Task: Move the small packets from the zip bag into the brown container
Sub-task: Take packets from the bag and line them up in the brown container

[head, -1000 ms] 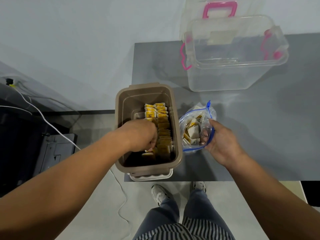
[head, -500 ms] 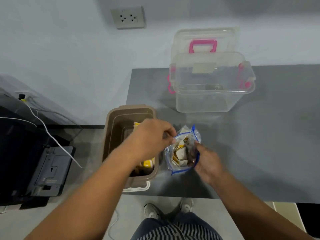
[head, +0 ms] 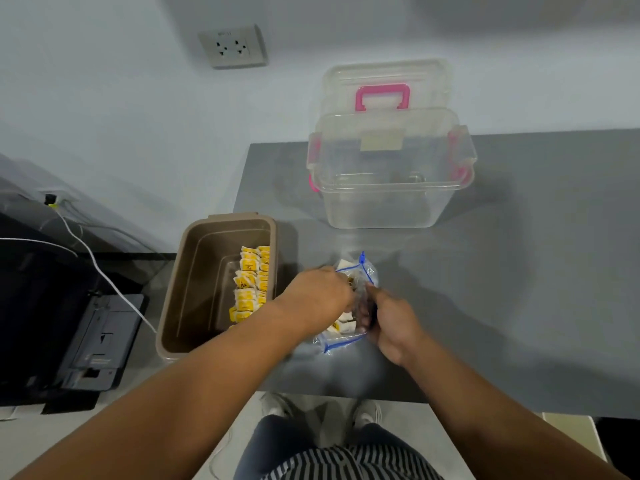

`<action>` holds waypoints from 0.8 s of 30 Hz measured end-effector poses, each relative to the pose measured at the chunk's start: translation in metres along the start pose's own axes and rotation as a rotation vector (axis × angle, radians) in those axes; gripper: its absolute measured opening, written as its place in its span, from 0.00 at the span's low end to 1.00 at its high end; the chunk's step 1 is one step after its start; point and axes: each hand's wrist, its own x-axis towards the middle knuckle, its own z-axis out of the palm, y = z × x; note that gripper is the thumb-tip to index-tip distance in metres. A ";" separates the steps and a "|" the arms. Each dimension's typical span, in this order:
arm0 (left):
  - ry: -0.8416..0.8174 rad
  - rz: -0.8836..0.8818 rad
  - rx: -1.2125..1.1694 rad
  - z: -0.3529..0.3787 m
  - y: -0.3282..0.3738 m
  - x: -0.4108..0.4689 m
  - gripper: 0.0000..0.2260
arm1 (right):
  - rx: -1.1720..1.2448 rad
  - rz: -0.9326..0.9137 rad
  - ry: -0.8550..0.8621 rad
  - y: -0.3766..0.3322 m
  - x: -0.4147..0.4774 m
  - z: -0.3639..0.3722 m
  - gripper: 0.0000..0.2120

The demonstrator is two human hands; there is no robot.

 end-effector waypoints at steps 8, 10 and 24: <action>-0.027 -0.063 0.024 -0.004 -0.001 0.011 0.08 | -0.026 0.011 -0.038 0.001 0.004 -0.004 0.15; -0.064 -0.060 -0.018 -0.010 -0.006 0.011 0.10 | -0.023 0.011 -0.046 -0.001 0.006 -0.003 0.15; -0.061 0.067 -0.044 -0.007 -0.018 0.017 0.11 | -0.015 -0.003 0.061 -0.003 0.005 0.003 0.14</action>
